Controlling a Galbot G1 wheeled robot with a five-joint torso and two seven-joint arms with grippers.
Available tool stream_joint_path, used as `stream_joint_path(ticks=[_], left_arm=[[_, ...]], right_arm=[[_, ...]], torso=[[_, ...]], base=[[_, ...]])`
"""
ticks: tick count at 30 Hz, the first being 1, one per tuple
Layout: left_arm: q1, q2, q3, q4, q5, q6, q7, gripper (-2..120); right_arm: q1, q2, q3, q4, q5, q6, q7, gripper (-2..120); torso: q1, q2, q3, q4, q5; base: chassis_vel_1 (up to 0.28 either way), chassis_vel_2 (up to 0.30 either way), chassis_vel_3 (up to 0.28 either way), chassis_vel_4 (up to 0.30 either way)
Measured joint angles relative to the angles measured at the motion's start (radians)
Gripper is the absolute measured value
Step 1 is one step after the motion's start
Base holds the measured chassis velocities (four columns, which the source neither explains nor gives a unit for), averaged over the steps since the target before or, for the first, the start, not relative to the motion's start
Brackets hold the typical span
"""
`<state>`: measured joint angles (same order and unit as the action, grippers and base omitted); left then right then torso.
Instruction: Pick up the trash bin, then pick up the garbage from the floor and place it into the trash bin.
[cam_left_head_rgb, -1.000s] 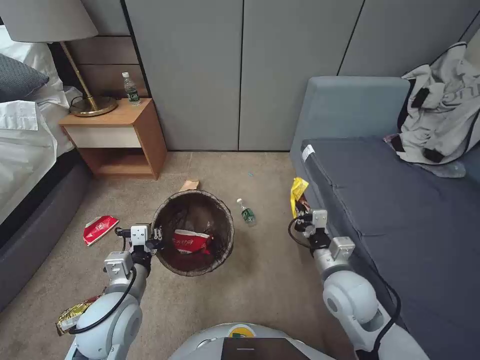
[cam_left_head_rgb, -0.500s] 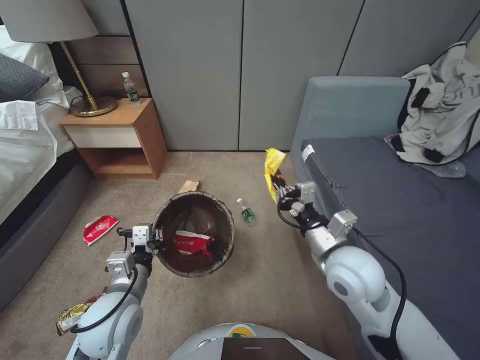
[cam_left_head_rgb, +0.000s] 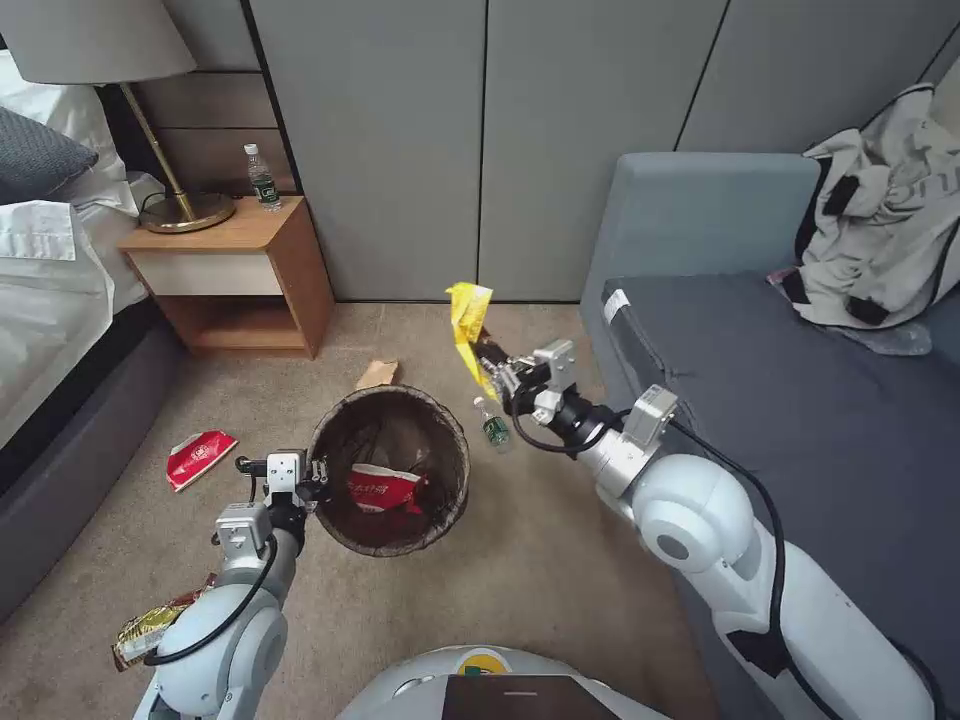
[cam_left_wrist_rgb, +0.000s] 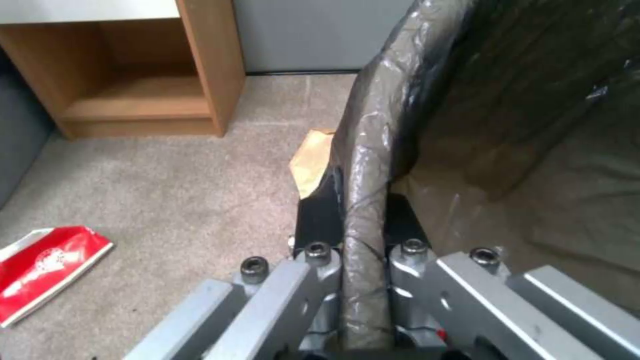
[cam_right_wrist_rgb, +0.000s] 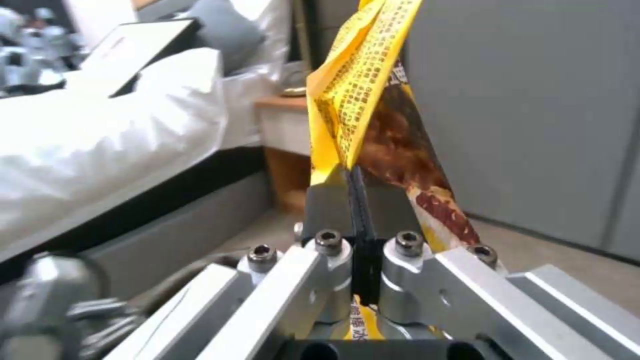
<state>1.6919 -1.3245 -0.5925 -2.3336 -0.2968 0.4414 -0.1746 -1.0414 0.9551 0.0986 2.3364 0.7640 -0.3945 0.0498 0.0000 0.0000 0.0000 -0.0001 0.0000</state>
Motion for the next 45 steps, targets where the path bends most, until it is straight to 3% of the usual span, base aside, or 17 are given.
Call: stream_joint_path(ticks=[16,37,45], left_arm=[[0.000,0.011,0.002,0.001,-0.002,0.004,0.003,0],[-0.004,0.009,0.008,0.004,-0.001,0.006,0.004,0],[-0.006,0.008,0.006,0.005,-0.002,0.006,0.004,0]], right_arm=[[0.062,0.050,-0.212,-0.053,-0.031,0.009,-0.045,0],[0.091,0.096,-0.319,-0.153,-0.102,0.018,-0.035,0],[0.092,0.104,-0.333,-0.154,-0.116,0.016,-0.018,28]], torso=[[0.000,0.000,0.000,0.0001,-0.0002],[0.000,0.000,0.000,0.0001,-0.0001],[0.000,0.000,0.000,0.0001,0.0000]], base=[[0.000,0.000,0.000,0.000],[0.000,0.000,0.000,0.000],[0.000,0.000,0.000,0.000]])
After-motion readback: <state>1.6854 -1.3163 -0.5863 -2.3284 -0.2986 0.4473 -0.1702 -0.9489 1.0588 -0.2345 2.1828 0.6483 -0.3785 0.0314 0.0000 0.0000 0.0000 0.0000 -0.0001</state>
